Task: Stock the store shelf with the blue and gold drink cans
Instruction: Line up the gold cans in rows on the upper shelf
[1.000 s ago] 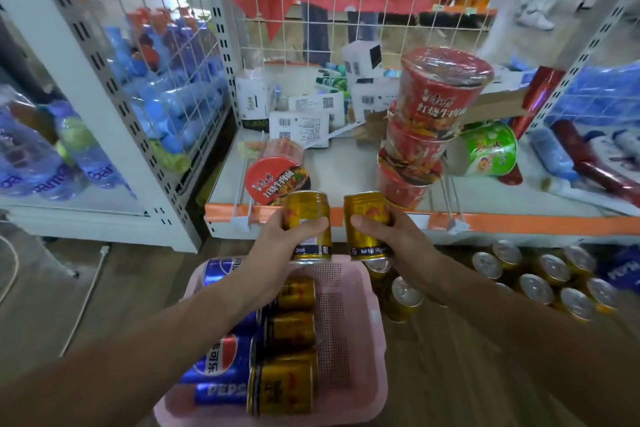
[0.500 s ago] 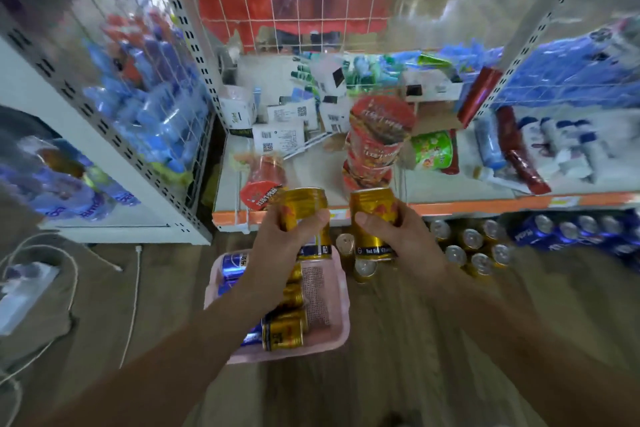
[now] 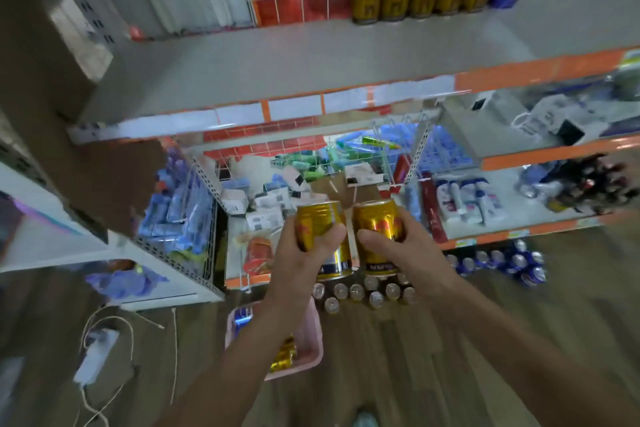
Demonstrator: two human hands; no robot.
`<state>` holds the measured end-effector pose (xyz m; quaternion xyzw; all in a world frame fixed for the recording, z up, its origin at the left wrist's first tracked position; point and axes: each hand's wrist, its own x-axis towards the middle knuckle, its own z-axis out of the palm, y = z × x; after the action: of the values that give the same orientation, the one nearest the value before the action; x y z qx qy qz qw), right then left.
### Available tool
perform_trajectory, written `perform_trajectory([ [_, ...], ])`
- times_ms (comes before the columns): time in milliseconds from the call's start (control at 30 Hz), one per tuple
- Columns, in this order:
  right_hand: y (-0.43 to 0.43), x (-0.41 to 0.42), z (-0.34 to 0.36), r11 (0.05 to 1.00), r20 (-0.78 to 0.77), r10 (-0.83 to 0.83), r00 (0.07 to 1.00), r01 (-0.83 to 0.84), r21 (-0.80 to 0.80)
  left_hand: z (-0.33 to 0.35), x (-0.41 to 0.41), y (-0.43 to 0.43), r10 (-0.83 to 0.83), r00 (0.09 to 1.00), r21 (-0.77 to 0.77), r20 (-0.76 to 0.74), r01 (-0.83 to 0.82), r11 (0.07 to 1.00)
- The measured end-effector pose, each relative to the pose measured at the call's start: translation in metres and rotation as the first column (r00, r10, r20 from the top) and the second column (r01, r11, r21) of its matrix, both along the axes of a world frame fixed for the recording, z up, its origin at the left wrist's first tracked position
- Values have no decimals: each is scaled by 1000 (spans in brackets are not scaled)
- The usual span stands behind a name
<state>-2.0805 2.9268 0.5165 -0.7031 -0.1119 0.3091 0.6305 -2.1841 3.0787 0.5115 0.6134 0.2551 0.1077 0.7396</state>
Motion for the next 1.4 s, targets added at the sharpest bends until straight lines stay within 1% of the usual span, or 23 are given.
perform_trajectory([
  [100,-20,16,48,1000,50,-11,999,12,-16,48,15,-19,-25,999,58,32,23,998],
  [267,-44,42,109,999,113,-26,993,29,-23,104,39,-34,-72,995,82,70,67,994],
  [433,-48,80,137,997,193,-75,978,80,-19,136,75,-34,-77,992,128,101,64,990],
  [533,-44,105,148,997,223,-68,972,73,-17,147,104,-29,-86,990,174,115,65,983],
  [667,-28,149,152,999,233,-26,972,35,-34,145,153,-10,-74,992,239,105,47,970],
  [833,3,204,146,995,263,-2,965,27,-91,138,208,20,-21,997,249,75,2,968],
  [1000,26,250,139,995,257,13,966,12,-96,129,250,43,2,998,259,67,-20,966],
  [1167,56,300,127,996,264,61,963,-40,-84,118,292,61,7,999,271,41,-18,962],
  [1267,75,330,112,993,273,108,956,-90,-77,108,315,68,51,998,309,34,-59,949],
  [1400,93,360,96,983,325,184,928,-170,-72,95,332,78,117,991,370,69,-134,919],
])
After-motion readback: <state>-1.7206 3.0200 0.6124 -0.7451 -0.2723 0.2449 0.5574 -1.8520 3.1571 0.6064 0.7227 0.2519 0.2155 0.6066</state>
